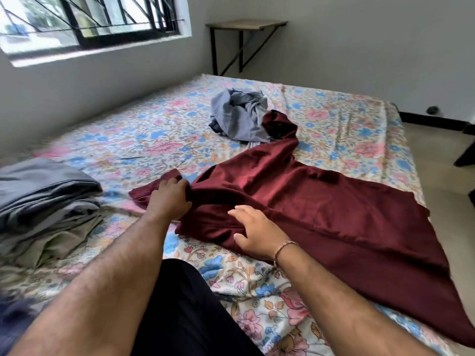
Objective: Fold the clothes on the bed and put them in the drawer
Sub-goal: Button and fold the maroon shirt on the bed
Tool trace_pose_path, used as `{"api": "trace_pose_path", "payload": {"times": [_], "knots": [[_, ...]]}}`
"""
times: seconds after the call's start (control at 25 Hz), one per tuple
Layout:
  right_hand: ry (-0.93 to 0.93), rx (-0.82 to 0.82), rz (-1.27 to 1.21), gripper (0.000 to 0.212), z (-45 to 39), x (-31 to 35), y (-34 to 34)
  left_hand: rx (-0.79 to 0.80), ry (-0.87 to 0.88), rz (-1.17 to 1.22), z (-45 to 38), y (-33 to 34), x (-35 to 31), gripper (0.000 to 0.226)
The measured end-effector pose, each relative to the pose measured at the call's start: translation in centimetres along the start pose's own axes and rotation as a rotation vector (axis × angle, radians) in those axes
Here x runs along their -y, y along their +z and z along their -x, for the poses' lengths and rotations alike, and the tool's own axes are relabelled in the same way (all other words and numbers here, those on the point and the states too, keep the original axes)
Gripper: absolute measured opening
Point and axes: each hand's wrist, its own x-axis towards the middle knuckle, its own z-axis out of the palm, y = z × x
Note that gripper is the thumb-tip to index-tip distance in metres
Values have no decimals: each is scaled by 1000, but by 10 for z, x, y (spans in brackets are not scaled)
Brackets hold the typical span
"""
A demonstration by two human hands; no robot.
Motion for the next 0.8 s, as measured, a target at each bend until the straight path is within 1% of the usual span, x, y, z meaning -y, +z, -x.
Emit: {"api": "trace_pose_path", "payload": {"times": [0.04, 0.08, 0.12, 0.2, 0.28, 0.32, 0.36, 0.4, 0.44, 0.48, 0.52, 0.56, 0.6, 0.64, 0.68, 0.72, 0.76, 0.8], "knots": [[47, 42, -9, 75, -9, -2, 5, -93, 10, 50, -2, -1, 0, 38], [99, 67, -25, 82, -14, -4, 6, -203, 27, 117, -2, -3, -3, 26], [141, 68, -53, 87, -19, -9, 7, -286, 45, 184, -1, -8, -10, 20], [205, 20, -139, 94, -28, -18, 4, -370, 98, 247, 4, -30, -30, 17], [236, 6, -179, 96, -38, -23, -3, -389, 114, 183, 13, -62, -50, 18], [242, 12, -167, 94, -42, -22, -7, -347, 108, 164, 22, -77, -62, 18], [238, 31, -184, 89, -46, -23, -10, -244, 112, 189, 33, -86, -77, 18], [207, 33, -181, 75, -46, -22, -12, -80, 147, 280, 47, -89, -96, 17], [172, -23, -235, 50, -50, -28, -8, 141, 180, 433, 63, -88, -117, 16], [178, -70, -298, 23, -47, -35, -5, 363, 202, 614, 77, -86, -137, 14], [241, -165, -367, 19, -46, -47, -6, 507, 212, 782, 87, -84, -150, 12], [412, -197, -450, 27, -41, -46, -18, 516, 212, 892, 84, -82, -155, 10], [515, -242, -666, 30, -27, -51, -23, 401, 184, 949, 71, -79, -152, 10], [657, -345, -803, 29, -15, -63, -24, 237, 125, 966, 54, -76, -143, 11], [751, -400, -836, 27, -3, -72, -26, 88, 52, 950, 35, -71, -130, 13], [809, -419, -891, 25, 13, -68, -28, 5, 3, 915, 18, -64, -117, 13], [842, -435, -946, 24, 31, -66, -27, -4, -8, 843, 5, -53, -107, 12], [839, -505, -947, 23, 45, -63, -23, 53, 35, 711, -2, -40, -102, 10]]}}
